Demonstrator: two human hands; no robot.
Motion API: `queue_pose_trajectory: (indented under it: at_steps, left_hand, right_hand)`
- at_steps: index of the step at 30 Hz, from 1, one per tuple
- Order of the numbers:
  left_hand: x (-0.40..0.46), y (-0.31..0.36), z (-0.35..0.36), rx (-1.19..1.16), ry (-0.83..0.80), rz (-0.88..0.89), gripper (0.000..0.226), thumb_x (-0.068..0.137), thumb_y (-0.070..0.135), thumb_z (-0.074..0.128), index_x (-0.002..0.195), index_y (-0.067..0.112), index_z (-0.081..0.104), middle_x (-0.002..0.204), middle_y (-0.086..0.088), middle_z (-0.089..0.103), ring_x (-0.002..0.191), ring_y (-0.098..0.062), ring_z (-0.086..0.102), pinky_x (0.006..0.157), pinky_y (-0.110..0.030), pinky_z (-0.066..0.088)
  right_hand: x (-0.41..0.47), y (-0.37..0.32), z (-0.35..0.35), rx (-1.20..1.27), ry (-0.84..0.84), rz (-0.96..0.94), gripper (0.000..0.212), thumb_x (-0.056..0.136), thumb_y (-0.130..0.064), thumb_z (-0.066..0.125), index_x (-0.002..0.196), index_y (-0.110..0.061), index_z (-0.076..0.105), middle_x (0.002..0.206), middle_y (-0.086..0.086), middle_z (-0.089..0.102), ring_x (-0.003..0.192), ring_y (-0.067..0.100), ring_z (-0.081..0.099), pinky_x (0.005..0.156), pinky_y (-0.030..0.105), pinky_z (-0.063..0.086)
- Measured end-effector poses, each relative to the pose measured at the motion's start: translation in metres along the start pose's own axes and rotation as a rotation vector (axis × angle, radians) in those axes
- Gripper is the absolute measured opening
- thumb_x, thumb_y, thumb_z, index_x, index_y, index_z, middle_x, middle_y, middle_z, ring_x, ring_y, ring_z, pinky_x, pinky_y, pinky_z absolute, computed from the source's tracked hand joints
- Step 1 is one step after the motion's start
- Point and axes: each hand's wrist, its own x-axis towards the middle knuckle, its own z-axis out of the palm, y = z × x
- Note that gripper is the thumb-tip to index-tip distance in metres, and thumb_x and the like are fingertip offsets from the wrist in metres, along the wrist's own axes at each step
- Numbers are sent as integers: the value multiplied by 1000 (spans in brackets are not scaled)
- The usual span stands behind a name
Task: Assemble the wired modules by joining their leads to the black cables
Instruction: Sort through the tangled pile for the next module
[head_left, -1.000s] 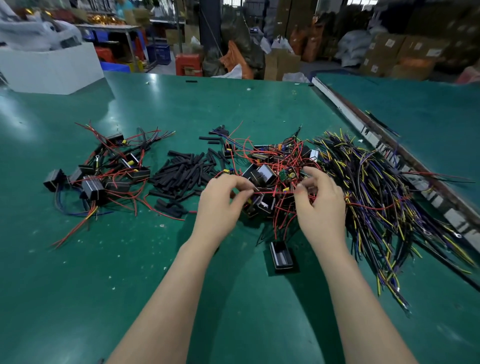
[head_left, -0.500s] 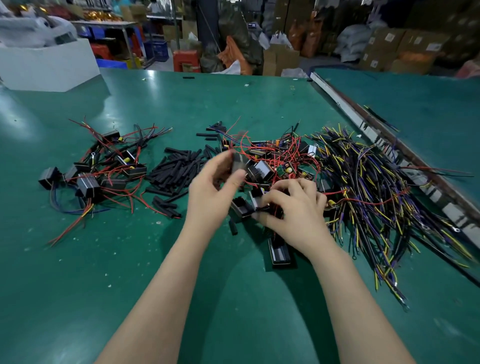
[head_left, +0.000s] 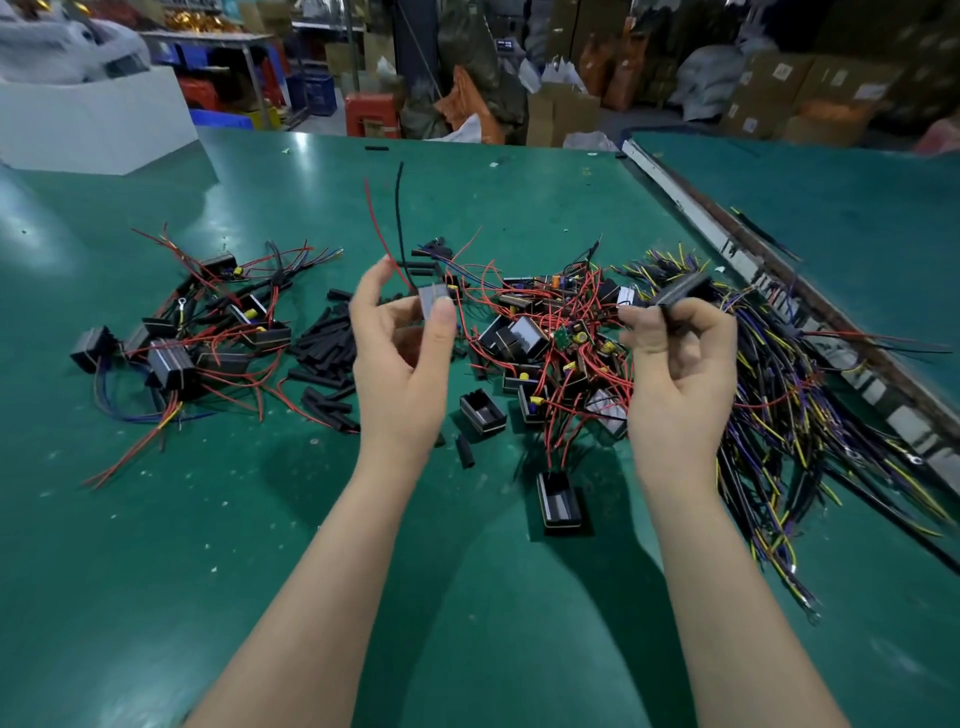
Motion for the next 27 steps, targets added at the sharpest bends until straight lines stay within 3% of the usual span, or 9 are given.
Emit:
queue_pose_trajectory:
  at_steps: [2, 5, 7, 11, 14, 18, 21, 23, 27]
  left_hand:
    - [3, 3, 0, -119, 37, -123, 45, 89, 37, 59, 127, 32, 35, 84, 4, 60, 64, -2, 52, 58, -19, 43]
    - [4, 3, -1, -217, 68, -245, 35, 90, 35, 62, 116, 31, 40, 84, 4, 61, 54, -5, 54, 45, -17, 39]
    - [4, 3, -3, -228, 54, -244, 24, 92, 29, 61, 104, 30, 40, 93, 1, 59, 46, -9, 54, 40, -18, 37]
    - [5, 3, -4, -148, 4, -174, 17, 93, 19, 60, 93, 26, 45, 101, -6, 55, 53, -10, 63, 41, -17, 40]
    - [5, 2, -3, -119, -65, -225, 13, 93, 11, 59, 95, 22, 52, 107, -15, 59, 61, -10, 67, 46, -17, 45]
    - [6, 2, 0, -216, -10, -332, 14, 95, 14, 57, 101, 22, 47, 94, -7, 61, 49, -8, 60, 43, -17, 44]
    - [10, -2, 0, -287, 72, -469, 14, 95, 20, 57, 101, 21, 45, 87, -2, 57, 46, -7, 57, 42, -16, 44]
    - [11, -8, 1, -306, 68, -584, 20, 95, 18, 57, 108, 17, 42, 91, -4, 56, 51, -8, 62, 44, -17, 47]
    - [9, -21, 3, -175, -60, -704, 43, 93, 2, 54, 134, 8, 39, 117, -15, 55, 74, -11, 65, 62, -18, 55]
  right_hand:
    - [1, 0, 1, -29, 7, 17, 7, 97, -29, 53, 95, -30, 46, 103, 14, 67, 96, 27, 63, 88, 33, 50]
    - [0, 6, 1, -165, -48, 32, 10, 99, -28, 52, 92, -33, 46, 95, 4, 68, 86, 8, 63, 79, 22, 47]
    - [-1, 10, 1, -276, -132, 28, 12, 98, -32, 54, 88, -35, 47, 88, -1, 67, 79, 10, 61, 72, 26, 46]
    - [-7, 13, 3, -473, -318, -113, 4, 93, -35, 59, 89, -33, 58, 73, -11, 59, 75, 18, 53, 67, 35, 42]
    - [-12, 13, 8, -641, -447, -265, 11, 89, -36, 63, 91, -27, 69, 67, -14, 56, 77, 22, 50, 69, 38, 41]
    - [-22, 17, 16, -863, -540, -414, 13, 84, -38, 70, 92, -29, 73, 79, -10, 65, 91, 26, 54, 74, 33, 25]
    - [-29, 21, 24, -1020, -641, -360, 31, 84, -56, 62, 106, -36, 68, 95, -12, 66, 106, 23, 49, 78, 34, 18]
    - [-30, 24, 30, -1111, -735, -306, 48, 83, -66, 53, 123, -39, 56, 110, -14, 64, 116, 19, 42, 81, 36, 16]
    - [-27, 25, 35, -990, -748, -216, 57, 89, -55, 52, 141, -39, 34, 124, -15, 59, 124, 15, 37, 81, 35, 15]
